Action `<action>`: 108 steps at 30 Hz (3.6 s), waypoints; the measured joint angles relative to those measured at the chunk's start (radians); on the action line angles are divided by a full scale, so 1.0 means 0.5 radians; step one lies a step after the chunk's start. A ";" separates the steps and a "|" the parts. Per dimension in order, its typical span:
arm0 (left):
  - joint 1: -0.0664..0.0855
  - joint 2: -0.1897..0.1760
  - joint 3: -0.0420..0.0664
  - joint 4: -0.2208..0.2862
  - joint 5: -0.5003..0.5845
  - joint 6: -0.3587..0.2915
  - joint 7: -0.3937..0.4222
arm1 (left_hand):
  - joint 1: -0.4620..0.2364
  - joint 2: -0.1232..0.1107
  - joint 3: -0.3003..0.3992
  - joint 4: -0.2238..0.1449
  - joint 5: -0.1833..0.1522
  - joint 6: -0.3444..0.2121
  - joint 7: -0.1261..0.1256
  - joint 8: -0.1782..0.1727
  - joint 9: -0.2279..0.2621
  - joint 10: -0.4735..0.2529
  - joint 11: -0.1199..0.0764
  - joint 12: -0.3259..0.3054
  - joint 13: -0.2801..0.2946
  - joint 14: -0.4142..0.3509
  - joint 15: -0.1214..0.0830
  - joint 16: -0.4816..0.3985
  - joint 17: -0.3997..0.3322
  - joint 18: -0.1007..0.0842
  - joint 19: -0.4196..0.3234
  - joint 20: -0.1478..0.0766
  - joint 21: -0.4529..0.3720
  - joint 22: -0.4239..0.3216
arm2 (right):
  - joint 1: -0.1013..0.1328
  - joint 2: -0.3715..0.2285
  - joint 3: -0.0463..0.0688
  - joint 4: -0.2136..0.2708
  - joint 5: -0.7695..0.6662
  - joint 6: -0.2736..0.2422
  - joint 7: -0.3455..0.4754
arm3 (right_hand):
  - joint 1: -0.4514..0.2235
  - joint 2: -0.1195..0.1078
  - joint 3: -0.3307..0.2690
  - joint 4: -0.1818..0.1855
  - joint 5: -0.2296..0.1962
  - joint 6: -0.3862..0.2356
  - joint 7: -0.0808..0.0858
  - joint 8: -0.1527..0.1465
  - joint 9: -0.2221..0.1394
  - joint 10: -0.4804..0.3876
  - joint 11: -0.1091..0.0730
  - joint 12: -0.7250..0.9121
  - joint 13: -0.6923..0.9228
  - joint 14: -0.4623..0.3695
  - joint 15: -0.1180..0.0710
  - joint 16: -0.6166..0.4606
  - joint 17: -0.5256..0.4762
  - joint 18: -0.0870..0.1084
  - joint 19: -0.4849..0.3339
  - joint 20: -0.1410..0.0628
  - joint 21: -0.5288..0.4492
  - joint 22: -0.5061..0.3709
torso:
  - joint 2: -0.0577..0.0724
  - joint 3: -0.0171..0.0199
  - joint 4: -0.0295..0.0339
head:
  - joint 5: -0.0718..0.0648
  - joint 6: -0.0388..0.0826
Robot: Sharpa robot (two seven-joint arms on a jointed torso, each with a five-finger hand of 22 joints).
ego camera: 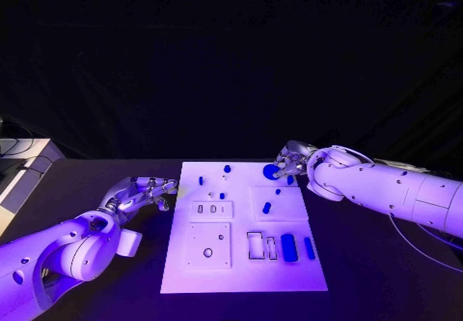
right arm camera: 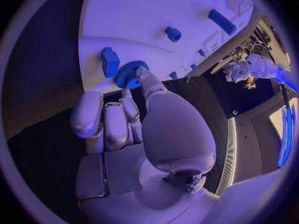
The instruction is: Assemble the parts on the task board
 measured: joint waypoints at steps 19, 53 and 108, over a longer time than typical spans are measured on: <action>0.000 -0.002 0.000 0.000 0.001 0.000 -0.001 | 0.000 0.000 0.000 0.000 0.000 0.000 0.000 0.000 0.000 0.000 0.000 0.000 0.000 0.000 0.000 0.000 -0.003 0.000 0.000 0.000 0.000 -0.003 | 0.001 0.023 -0.002 -0.025 -0.001 0.025 -0.002 | -0.016 0.045 0.019 -0.019 0.163 0.026 -0.003 0.003 -0.007 0.046 -0.004 -0.010 -0.001 0.003 0.003 -0.001 0.007 0.014 -0.007 0.007 0.016 0.000 | 0.000 -0.0015 0.000 | -0.001 -0.011; -0.011 -0.014 0.000 -0.001 0.001 0.001 -0.002 | 0.000 0.000 0.000 0.000 0.000 0.000 0.000 0.000 0.000 0.000 0.000 0.000 0.000 0.000 0.000 0.000 -0.004 0.000 0.000 0.000 0.000 -0.005 | -0.014 -0.057 -0.011 0.416 -0.189 -0.275 0.009 | -0.164 0.211 0.305 -0.163 0.077 0.131 -0.065 -0.046 -0.107 0.107 -0.048 -0.023 0.000 0.005 -0.023 -0.009 0.023 0.010 -0.002 -0.013 0.047 0.001 | -0.002 -0.0013 -0.001 | 0.022 -0.008; -0.016 -0.011 0.000 -0.004 0.002 0.002 -0.003 | 0.000 0.000 0.000 0.000 0.000 0.000 0.000 0.000 0.000 0.000 0.000 0.000 0.000 0.000 0.000 0.000 -0.006 0.000 0.000 0.000 0.000 -0.005 | -0.087 0.432 -0.055 0.104 -0.687 -0.364 -0.140 | -0.190 0.094 0.092 -0.035 -0.079 -0.051 0.013 -0.027 -0.010 0.030 -0.032 -0.217 -0.023 0.004 0.000 -0.017 0.045 -0.015 -0.006 0.000 0.062 0.000 | -0.001 -0.0098 0.014 | 0.057 -0.029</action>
